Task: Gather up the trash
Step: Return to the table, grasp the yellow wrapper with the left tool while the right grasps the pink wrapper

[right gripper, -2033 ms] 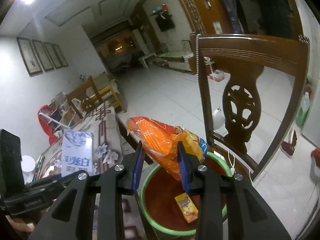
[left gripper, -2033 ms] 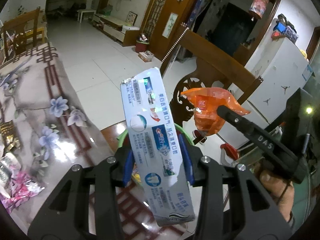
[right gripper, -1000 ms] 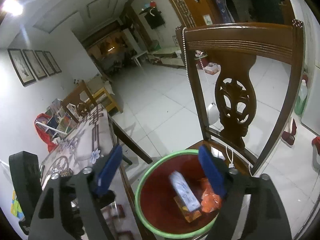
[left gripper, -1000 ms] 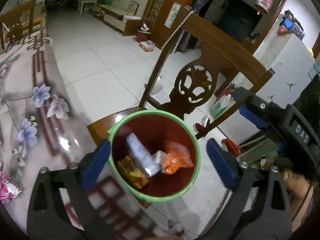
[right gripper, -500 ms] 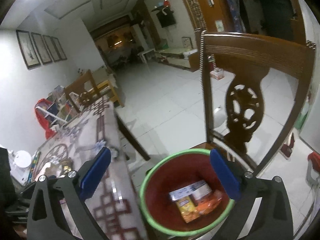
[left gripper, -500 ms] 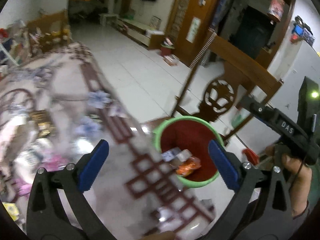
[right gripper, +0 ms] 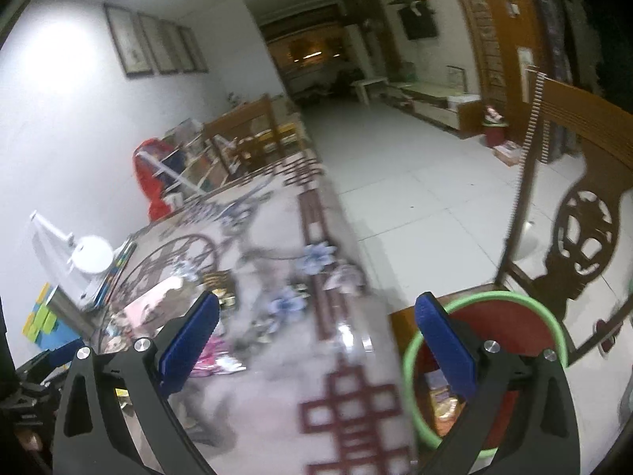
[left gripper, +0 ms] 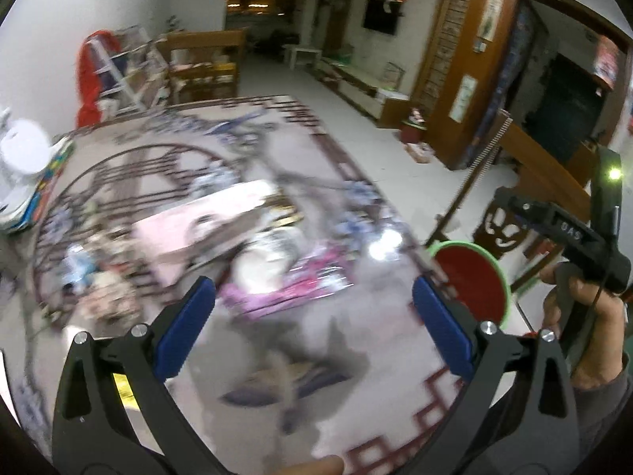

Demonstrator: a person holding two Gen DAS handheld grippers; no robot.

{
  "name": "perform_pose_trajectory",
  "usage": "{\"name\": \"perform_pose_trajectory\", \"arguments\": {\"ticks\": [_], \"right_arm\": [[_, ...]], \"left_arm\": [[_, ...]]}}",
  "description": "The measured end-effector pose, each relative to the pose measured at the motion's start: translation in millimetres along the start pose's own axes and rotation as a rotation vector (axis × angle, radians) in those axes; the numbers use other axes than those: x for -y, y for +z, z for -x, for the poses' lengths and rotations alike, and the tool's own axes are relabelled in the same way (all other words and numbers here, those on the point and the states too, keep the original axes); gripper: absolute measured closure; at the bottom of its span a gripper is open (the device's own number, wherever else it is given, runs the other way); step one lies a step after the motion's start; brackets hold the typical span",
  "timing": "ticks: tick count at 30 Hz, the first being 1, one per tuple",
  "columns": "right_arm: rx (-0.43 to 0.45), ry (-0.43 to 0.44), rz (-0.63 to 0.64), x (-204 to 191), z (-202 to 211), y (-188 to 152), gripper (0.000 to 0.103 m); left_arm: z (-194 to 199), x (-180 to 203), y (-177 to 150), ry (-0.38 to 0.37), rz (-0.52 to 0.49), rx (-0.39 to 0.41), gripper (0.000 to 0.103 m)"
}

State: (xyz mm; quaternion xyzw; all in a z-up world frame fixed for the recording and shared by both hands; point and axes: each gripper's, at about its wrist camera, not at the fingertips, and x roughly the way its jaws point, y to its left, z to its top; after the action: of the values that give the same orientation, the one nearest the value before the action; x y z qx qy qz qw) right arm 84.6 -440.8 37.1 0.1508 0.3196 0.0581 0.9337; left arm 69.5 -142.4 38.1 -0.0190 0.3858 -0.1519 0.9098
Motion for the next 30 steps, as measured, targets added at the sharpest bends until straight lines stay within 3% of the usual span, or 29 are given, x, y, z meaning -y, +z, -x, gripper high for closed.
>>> {"name": "perform_pose_trajectory", "arguments": {"ticks": [8, 16, 21, 30], "right_arm": [[-0.086, 0.079, 0.123, -71.8, -33.5, -16.6, 0.007], [-0.208, 0.075, 0.240, -113.2, -74.3, -44.6, 0.007], [-0.257, 0.051, 0.262, -116.4, -94.8, -53.9, 0.007], [-0.312, 0.031, 0.340, -127.0, -122.0, -64.4, 0.007]], "left_arm": [[25.8, -85.1, -24.0, 0.110, 0.083, -0.006, 0.005], [37.6, -156.9, -59.8, 0.197, 0.198, -0.040, 0.005], [33.8, -182.3, -85.6, 0.202, 0.281, -0.089, 0.005], [10.8, -189.1, -108.6, 0.104, 0.453, -0.173, 0.005]]}}
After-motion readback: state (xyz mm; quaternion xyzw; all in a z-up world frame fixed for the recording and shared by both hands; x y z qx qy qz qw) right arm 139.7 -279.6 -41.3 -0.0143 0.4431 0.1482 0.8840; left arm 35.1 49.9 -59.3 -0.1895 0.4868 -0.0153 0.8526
